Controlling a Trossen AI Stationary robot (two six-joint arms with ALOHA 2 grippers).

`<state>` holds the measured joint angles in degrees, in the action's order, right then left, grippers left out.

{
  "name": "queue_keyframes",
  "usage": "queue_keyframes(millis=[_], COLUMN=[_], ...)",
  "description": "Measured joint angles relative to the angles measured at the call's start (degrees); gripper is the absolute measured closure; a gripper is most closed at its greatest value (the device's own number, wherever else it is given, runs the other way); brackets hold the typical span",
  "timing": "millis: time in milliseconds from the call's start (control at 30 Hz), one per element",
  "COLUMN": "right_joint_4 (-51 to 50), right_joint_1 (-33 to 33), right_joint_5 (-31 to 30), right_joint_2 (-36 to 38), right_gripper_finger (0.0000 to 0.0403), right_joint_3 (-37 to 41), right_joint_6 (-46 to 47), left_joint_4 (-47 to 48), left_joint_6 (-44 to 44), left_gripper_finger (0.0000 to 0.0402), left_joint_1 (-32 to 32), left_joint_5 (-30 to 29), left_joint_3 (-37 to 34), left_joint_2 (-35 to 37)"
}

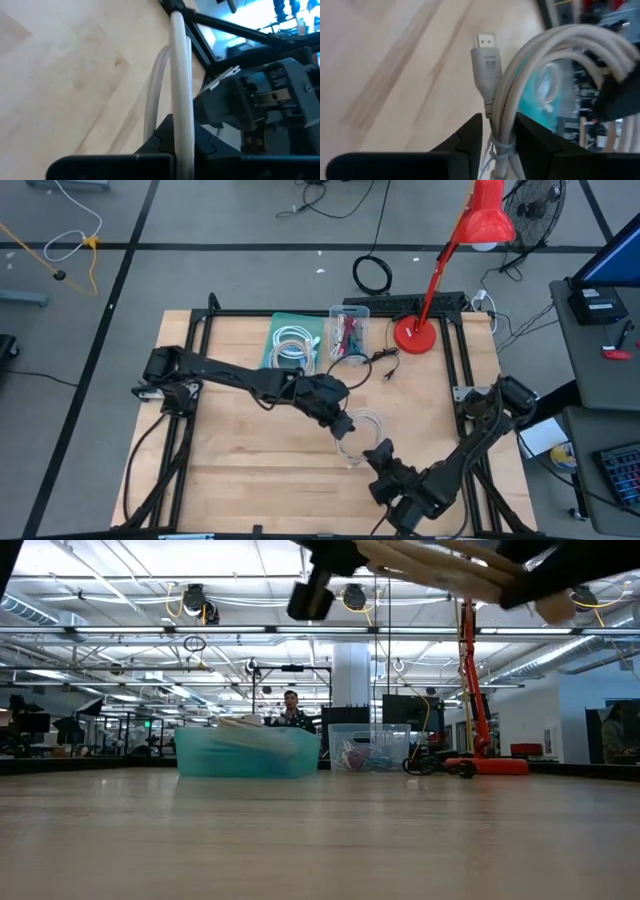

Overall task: Pick and place items into bin
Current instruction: Put the light brown HDMI cable into the green bin

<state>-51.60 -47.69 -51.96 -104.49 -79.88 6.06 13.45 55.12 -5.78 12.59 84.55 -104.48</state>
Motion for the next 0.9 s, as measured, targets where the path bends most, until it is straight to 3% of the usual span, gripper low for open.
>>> queue_keyframes(millis=[100,367,600,700,900], right_joint_4=[2.0,13.0,23.4,30.8,44.5], right_joint_1=[-0.9,-2.2,-2.7,-2.7,-2.6], right_joint_5=[-3.1,-2.7,6.0,7.2,7.0], right_joint_2=[1.4,4.0,4.0,3.9,3.9], right_gripper_finger=[0.0291,0.0252,0.0239,0.0239,0.024], right_joint_3=[0.0,0.0,1.7,5.5,14.0], right_joint_6=[-0.2,0.4,1.4,0.4,0.3], left_joint_4=[3.6,7.6,23.1,28.8,29.9], left_joint_6=[-1.1,-3.3,-6.7,-6.7,-9.7], left_gripper_finger=[0.0394,0.0394,0.0395,0.0395,0.0395], left_joint_1=[0.0,2.8,10.1,14.9,26.2], left_joint_5=[-3.2,-13.0,-24.9,-24.7,-15.9], left_joint_3=[0.0,0.0,0.1,0.1,0.1], left_joint_2=[2.8,13.1,22.9,23.4,21.4])
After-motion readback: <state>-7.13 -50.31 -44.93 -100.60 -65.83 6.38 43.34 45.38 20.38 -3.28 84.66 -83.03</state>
